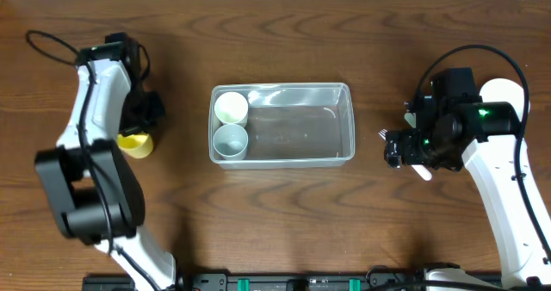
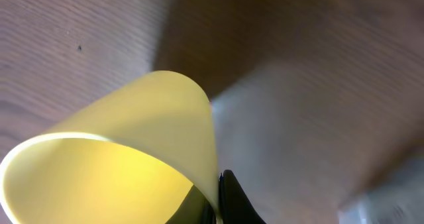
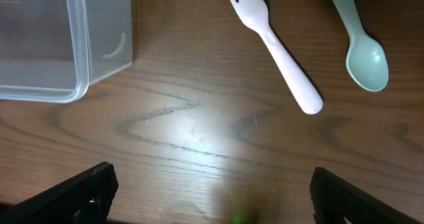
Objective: Pack container
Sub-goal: 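Grasp the yellow cup and place it beside the white cup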
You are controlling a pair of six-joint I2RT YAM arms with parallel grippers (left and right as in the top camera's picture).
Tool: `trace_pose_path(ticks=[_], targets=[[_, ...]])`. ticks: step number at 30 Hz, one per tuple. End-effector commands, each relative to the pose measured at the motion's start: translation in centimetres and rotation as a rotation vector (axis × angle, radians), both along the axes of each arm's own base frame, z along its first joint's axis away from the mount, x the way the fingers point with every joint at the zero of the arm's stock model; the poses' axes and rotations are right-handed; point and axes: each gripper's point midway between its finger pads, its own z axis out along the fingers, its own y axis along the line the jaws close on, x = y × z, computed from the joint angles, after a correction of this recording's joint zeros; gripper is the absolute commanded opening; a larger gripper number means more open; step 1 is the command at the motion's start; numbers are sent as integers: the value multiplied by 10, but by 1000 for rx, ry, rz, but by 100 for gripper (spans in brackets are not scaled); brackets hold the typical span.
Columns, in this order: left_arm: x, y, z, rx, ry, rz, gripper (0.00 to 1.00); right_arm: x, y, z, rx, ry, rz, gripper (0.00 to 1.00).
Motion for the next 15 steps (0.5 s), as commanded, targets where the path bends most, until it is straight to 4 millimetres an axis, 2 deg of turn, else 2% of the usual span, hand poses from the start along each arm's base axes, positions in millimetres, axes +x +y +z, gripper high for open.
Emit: trace_pose_path(ticks=[1,5,8,11,13,15], targets=[[16,-42,77,-25,-229,-163,6,6,0,7,-4,-33,11,95],[11,-108,136,-82,-404,-356,6,8,-2,7,-2,-42,3,95],[2,-158,163,-110,-476,-517,5,8,-2,7,-2,-41,0,96],[-7,-203,170,-143,-494,-642,6,8,-2,7,-2,-40,0,96],[-11,-226,166,-158,-487,-702,6,7,-2,7,-2,-38,0,96],[-10,-241,156,-168,-465,-719,6,7,-2,7,-2,-38,0,96]])
